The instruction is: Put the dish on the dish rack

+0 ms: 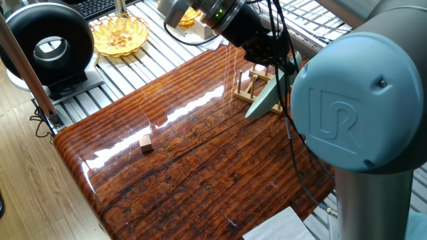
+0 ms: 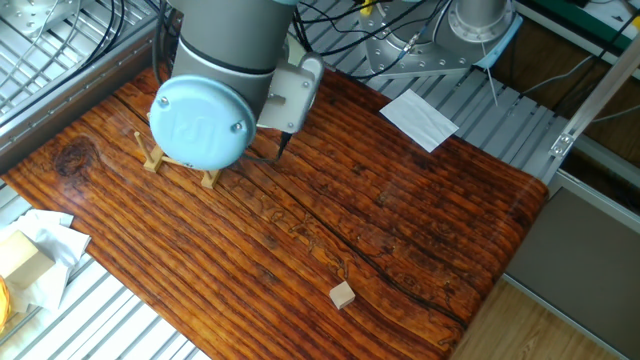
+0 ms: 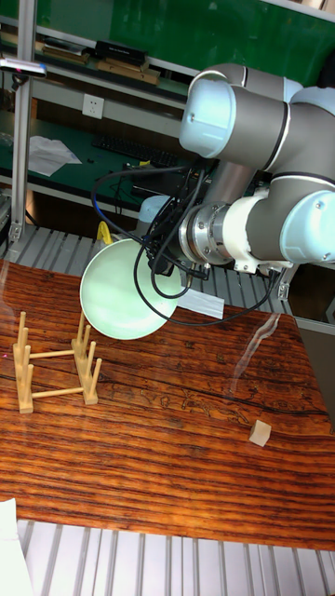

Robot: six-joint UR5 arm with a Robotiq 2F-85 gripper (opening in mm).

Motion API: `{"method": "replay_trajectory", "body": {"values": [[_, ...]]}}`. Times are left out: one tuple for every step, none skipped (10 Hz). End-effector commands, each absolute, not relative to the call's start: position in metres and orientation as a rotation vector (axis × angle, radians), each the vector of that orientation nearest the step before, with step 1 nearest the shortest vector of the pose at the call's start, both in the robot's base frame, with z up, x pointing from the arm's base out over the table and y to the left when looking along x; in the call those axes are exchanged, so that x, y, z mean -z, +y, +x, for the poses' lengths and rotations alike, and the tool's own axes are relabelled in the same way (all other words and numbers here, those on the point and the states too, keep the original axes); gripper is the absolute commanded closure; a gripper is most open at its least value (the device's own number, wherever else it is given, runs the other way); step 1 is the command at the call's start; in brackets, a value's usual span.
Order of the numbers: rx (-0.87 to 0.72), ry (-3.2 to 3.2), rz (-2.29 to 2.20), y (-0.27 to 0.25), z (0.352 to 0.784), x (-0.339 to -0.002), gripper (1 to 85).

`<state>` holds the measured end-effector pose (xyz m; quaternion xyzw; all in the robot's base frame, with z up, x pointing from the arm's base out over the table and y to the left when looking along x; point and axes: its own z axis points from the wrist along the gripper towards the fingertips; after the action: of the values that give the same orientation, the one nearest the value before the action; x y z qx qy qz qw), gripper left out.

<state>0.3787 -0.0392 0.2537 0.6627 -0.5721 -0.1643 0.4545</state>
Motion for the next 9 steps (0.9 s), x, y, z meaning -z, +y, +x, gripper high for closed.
{"method": "replay_trajectory", "body": {"values": [[0.413, -1.422, 1.646, -0.0364, 0.3793, -0.2516, 84.7], [0.416, -1.422, 1.643, -0.036, 0.3788, -0.2521, 84.7], [0.418, -1.417, 1.642, -0.0363, 0.3782, -0.253, 84.7], [0.418, -1.416, 1.642, -0.0366, 0.3782, -0.2532, 84.7], [0.416, -1.412, 1.638, -0.0375, 0.378, -0.2542, 84.7], [0.414, -1.407, 1.637, -0.0385, 0.378, -0.2551, 84.7], [0.417, -1.4, 1.639, -0.039, 0.3777, -0.2558, 84.7], [0.421, -1.399, 1.636, -0.0387, 0.3769, -0.2567, 84.7], [0.421, -1.396, 1.631, -0.0391, 0.3764, -0.2578, 84.7]]}}
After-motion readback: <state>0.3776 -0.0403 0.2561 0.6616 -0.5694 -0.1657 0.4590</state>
